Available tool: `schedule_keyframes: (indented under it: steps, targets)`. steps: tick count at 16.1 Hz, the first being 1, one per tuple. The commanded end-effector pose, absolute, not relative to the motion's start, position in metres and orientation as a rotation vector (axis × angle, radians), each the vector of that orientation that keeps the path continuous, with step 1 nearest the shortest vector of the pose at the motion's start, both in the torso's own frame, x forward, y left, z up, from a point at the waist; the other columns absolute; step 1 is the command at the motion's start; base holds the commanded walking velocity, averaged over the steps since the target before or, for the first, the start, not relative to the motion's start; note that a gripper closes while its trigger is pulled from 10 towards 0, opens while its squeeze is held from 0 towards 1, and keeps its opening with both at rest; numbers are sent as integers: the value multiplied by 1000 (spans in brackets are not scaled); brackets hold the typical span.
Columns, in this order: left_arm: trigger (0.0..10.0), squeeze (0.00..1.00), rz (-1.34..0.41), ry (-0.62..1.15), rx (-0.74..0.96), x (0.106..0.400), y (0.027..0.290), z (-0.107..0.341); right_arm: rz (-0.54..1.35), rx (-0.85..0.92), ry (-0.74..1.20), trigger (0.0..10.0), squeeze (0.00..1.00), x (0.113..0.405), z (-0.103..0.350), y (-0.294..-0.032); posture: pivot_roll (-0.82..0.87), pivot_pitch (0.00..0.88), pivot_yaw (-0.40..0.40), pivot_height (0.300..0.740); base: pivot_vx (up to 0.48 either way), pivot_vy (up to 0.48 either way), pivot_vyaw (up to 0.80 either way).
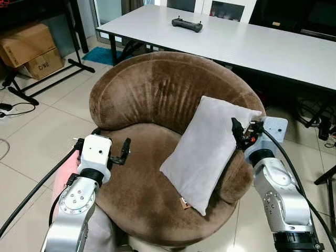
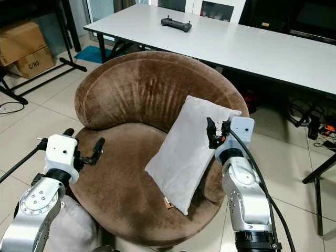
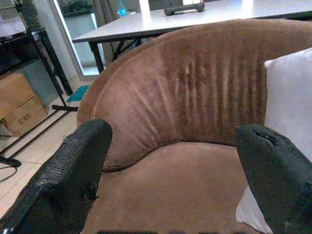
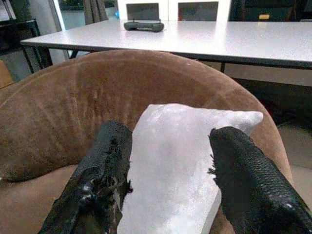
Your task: Move the pillow to the sofa from floor
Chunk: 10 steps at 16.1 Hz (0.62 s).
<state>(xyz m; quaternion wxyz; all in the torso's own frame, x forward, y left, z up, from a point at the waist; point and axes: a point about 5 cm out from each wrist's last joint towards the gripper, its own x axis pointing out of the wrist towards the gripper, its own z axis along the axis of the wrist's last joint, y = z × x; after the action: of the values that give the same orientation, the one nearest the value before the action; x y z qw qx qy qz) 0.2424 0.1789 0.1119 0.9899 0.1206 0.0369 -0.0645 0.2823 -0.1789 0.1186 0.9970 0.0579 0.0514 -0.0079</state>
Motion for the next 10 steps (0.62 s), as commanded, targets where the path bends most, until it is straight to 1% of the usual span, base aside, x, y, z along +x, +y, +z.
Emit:
schedule_keyframes:
  steps: [1,7,10]
  targets:
    - [10000,0,-144,70,248,244,177,112,-24,113,132,10000,0,279,115,-182,35,0,-32,740,0,0,0]
    - [10000,0,-146,73,250,243,179,112,4,98,157,10000,0,278,111,-178,37,0,-35,740,0,0,0]
    - [10000,0,-142,75,252,242,180,111,10,104,172,10000,0,278,109,-178,38,0,-37,740,-246,0,0]
